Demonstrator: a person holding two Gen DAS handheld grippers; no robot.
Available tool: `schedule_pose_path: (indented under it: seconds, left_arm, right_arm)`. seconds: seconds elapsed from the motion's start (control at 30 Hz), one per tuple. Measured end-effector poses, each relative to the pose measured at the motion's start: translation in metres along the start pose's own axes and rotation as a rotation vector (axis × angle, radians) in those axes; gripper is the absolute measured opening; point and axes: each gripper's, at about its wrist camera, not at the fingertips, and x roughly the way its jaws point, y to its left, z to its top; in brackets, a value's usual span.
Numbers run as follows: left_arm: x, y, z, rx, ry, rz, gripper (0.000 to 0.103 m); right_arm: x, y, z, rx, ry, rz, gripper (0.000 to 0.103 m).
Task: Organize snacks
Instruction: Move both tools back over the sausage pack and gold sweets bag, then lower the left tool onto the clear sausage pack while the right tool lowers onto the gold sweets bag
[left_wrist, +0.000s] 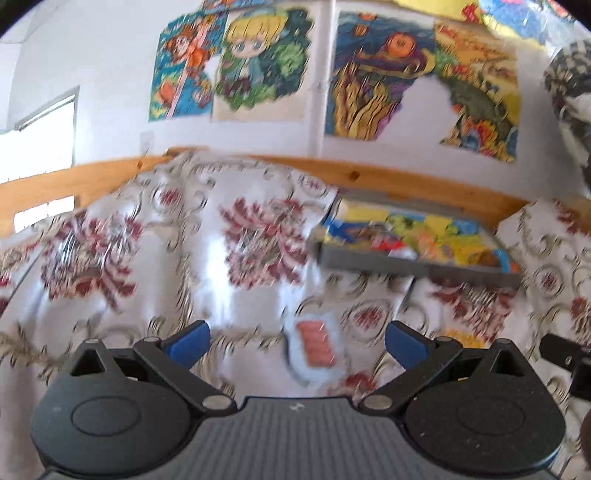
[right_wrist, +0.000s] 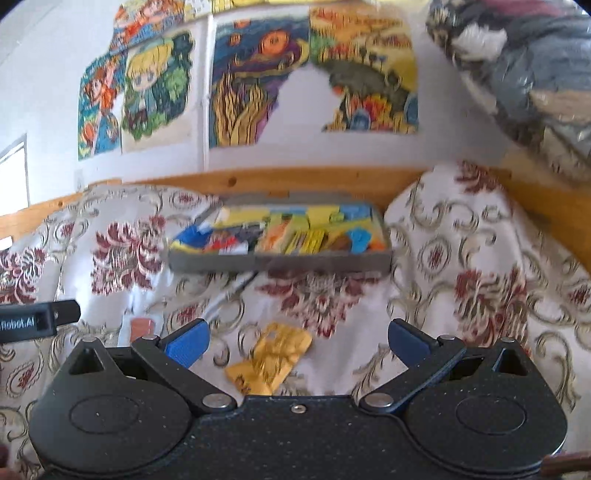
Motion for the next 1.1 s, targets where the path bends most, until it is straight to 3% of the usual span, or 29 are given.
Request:
schedule_pose_path:
  seconds: [0.27, 0.63, 1.1]
  left_arm:
    - [0.016, 0.002, -0.024, 0.055, 0.156, 0.043, 0.102]
    - [0.023, 0.006, -0.029, 0.036, 0.183, 0.009, 0.102]
    - [0.063, -0.003, -0.016, 0.036, 0.172, -0.03, 0.102]
  right_arm:
    - [0.019, 0.009, -0.012, -0.049, 0.125, -0.025, 0.102]
    - [0.039, 0.011, -0.017, -0.036, 0.198, -0.034, 0.102]
    - [0.057, 0.022, -0.018, -0.08, 0.205, -0.027, 0.102]
